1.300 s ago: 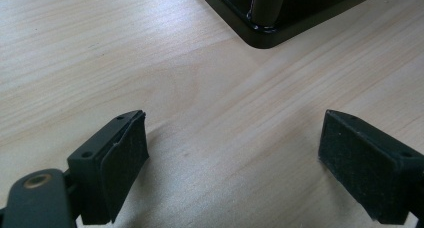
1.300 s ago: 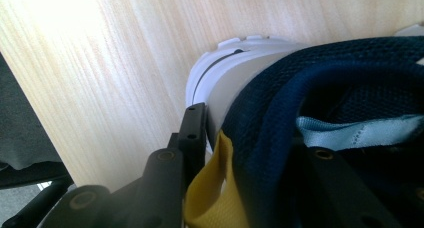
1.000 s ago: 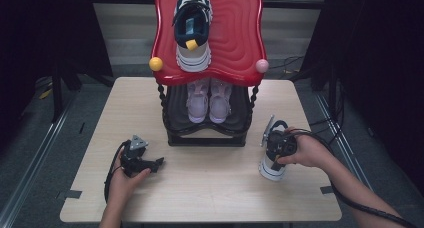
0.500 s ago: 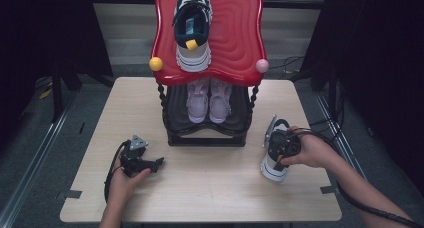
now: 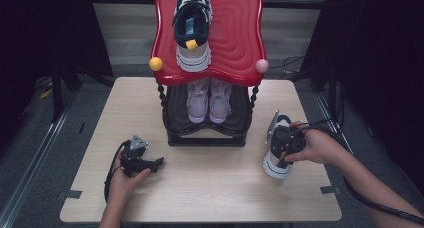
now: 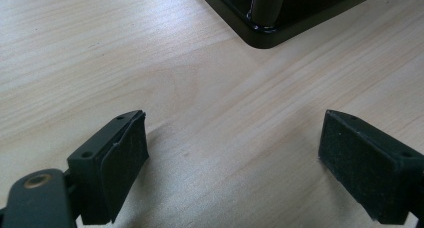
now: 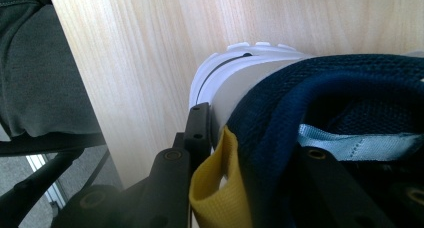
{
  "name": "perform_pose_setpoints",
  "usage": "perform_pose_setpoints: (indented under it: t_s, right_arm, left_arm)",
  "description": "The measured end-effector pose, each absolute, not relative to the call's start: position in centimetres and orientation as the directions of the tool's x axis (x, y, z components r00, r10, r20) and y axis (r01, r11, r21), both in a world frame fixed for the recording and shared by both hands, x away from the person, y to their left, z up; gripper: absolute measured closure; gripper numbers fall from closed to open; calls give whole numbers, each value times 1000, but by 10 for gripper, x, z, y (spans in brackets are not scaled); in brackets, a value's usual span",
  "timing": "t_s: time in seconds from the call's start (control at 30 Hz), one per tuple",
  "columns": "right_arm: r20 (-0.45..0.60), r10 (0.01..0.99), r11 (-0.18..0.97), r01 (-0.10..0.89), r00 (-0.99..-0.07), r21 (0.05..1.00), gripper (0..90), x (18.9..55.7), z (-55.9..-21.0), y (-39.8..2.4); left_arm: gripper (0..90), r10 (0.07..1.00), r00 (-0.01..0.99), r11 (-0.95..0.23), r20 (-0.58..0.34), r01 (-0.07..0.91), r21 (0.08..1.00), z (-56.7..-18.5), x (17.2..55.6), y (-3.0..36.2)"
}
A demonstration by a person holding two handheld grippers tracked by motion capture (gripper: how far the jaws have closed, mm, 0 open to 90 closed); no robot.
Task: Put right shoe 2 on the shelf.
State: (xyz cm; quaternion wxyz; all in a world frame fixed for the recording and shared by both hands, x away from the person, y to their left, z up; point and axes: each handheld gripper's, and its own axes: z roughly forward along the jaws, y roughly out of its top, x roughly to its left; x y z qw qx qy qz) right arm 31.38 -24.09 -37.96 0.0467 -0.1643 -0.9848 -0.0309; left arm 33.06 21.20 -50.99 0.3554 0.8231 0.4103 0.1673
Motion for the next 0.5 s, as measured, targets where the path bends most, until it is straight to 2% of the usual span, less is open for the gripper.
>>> perform_pose_setpoints:
  t_s: [0.27,0.5]
  right_arm:
    - [91,315,947,319,-945,32,702,314,-361,-243]
    - [65,322,945,325,-944,30,702,315,-328,-242]
  left_arm:
    - [117,795,607,-411,-16,556,722,-510,331,212]
    - [117,795,607,-410,-16,556,723,-510,331,212]
